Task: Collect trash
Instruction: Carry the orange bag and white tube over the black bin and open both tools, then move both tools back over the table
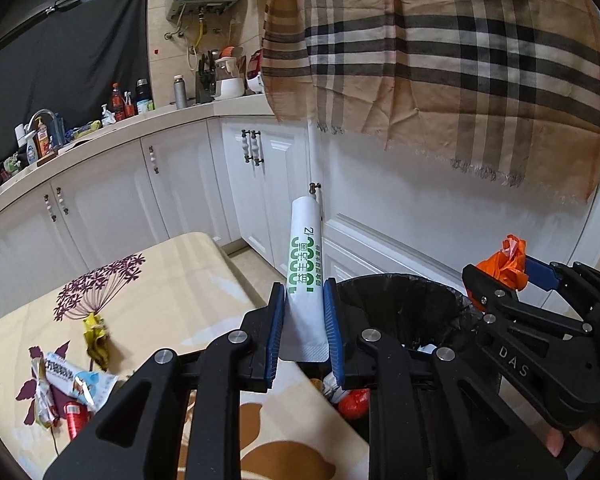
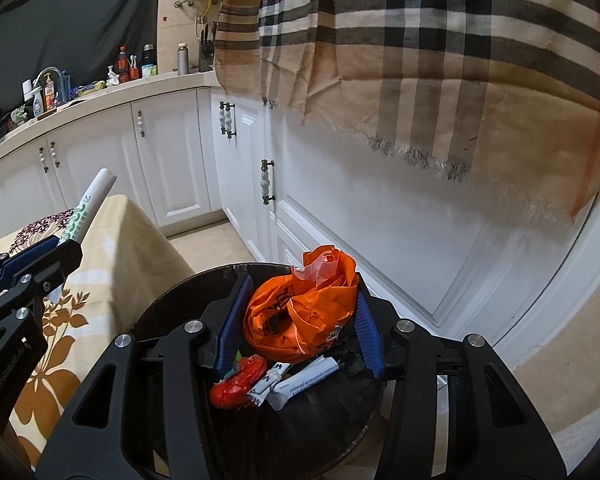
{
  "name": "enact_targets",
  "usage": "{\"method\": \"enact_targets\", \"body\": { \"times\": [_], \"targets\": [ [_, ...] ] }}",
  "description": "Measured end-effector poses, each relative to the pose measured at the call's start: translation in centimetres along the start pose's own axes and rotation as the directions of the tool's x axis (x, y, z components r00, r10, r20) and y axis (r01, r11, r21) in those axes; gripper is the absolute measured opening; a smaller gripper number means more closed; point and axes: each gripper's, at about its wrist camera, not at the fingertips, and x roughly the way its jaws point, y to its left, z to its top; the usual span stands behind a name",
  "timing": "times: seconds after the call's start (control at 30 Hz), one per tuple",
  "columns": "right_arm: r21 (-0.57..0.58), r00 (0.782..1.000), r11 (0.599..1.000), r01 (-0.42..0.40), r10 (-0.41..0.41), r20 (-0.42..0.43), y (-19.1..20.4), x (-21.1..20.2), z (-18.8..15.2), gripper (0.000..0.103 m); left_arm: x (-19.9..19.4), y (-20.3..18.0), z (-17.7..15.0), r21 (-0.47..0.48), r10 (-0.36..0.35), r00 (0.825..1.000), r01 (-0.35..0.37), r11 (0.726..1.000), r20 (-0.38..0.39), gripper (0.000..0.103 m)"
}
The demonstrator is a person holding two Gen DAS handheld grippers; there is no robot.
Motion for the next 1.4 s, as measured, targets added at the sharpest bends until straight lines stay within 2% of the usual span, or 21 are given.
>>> {"method": "enact_targets", "body": {
  "times": [0.13,0.17,0.2,0.27,0.47,0.63,0.9,1.1,1.4],
  "targets": [
    [0.011,1.0,1.0,-0.004,0.004,-0.008,-0.2,1.0,0.0,0.051,1.0,-0.8,0.3,0.031,-0.003,1.0,0.003,1.0,-0.013,0.022],
    [0.014,1.0,1.0,-0.006,0.006,-0.011,-0.3,1.1,0.0,0.055,1.3,-1.0,0.3,0.041,0.0,1.0,0.001,0.999,-0.019,0.025],
    [0.019,1.0,1.0,-0.006,0.007,-0.015,-0.4,1.3,0.0,0.057,1.4,-1.1,0.3,0.042,-0.001,1.0,0.002,0.999,-0.024,0.033],
    [0.022,1.0,1.0,-0.003,0.003,-0.016,-0.6,1.4,0.0,0.057,1.5,-1.0,0.3,0.03,-0.009,1.0,0.01,1.0,-0.026,0.043],
    [0.028,1.0,1.0,-0.001,0.001,-0.011,-0.6,1.0,0.0,0.057,1.3,-0.6,0.0,0.017,0.005,0.999,-0.005,1.0,-0.034,0.044],
    [0.022,1.0,0.999,-0.026,0.026,-0.007,0.3,0.3,0.2,0.057,0.2,1.1,-0.3,-0.021,0.027,0.999,-0.028,0.999,-0.037,0.052],
    [-0.021,0.991,0.991,-0.133,0.133,-0.01,5.1,-1.2,0.6,0.057,-3.3,6.9,-2.1,-0.101,0.121,0.991,-0.126,0.987,-0.06,0.056],
    [-0.08,0.969,0.966,-0.247,0.245,-0.025,11.0,-2.7,0.2,0.057,-6.6,12.4,-4.5,-0.157,0.234,0.968,-0.246,0.956,-0.095,0.057],
    [-0.186,0.921,0.902,-0.39,0.379,-0.095,20.1,-5.1,-1.6,0.057,-11.3,20.0,-8.7,-0.247,0.376,0.912,-0.406,0.88,-0.162,0.058]
  ]
}}
